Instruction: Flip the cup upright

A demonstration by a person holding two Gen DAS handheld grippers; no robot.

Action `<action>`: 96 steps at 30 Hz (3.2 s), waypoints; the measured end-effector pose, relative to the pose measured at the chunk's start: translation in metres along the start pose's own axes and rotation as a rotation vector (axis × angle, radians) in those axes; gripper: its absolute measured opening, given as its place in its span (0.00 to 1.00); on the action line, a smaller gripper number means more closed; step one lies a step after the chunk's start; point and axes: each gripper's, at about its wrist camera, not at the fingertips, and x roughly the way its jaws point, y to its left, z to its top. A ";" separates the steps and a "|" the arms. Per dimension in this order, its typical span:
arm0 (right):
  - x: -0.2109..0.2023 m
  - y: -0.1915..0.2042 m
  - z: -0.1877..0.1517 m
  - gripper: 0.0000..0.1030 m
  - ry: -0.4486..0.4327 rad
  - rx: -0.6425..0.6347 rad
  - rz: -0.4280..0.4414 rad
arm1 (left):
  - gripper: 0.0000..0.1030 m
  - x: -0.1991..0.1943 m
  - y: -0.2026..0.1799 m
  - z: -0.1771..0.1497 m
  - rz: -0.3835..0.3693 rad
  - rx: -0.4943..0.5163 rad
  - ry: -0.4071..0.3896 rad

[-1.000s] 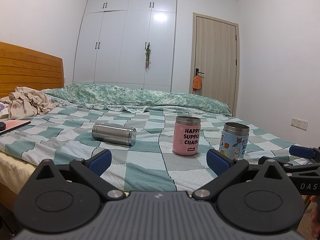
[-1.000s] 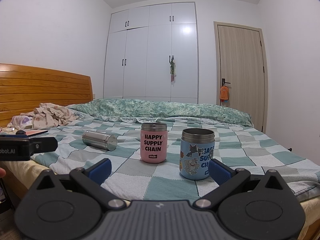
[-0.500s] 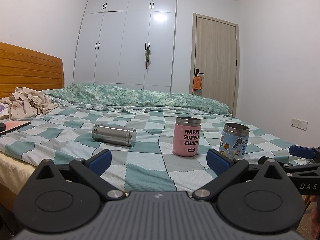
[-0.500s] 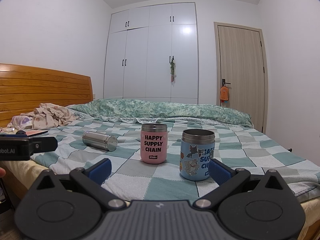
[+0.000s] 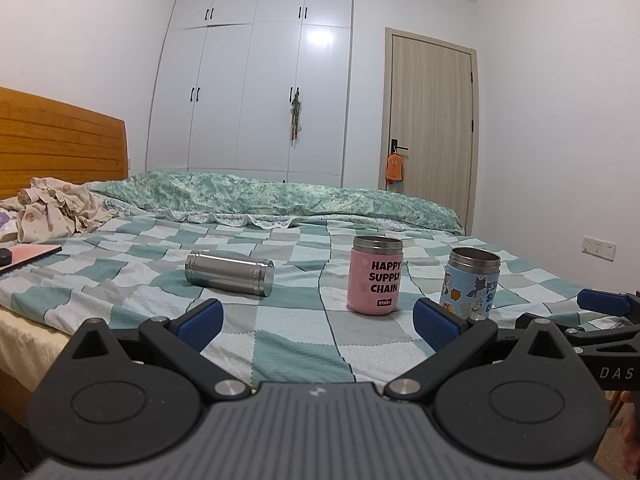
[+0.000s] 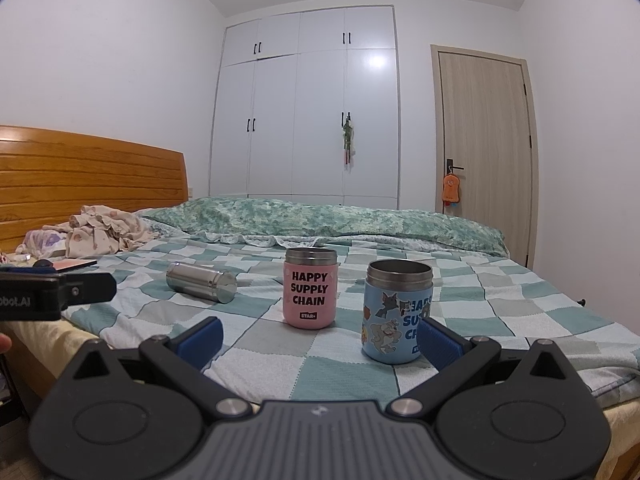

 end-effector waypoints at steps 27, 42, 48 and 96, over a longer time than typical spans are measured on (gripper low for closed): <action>0.149 0.074 0.046 1.00 -0.006 -0.045 0.186 | 1.00 0.090 0.092 0.035 0.091 0.113 -0.031; 0.301 0.124 0.083 1.00 -0.022 0.016 0.219 | 1.00 0.211 0.151 0.049 0.052 0.462 0.034; 0.358 0.121 0.081 1.00 -0.005 0.013 0.169 | 1.00 0.267 0.155 0.034 -0.053 0.651 0.100; 0.399 0.120 0.025 1.00 0.109 -0.607 0.263 | 0.69 0.396 0.119 0.009 -0.375 1.055 0.472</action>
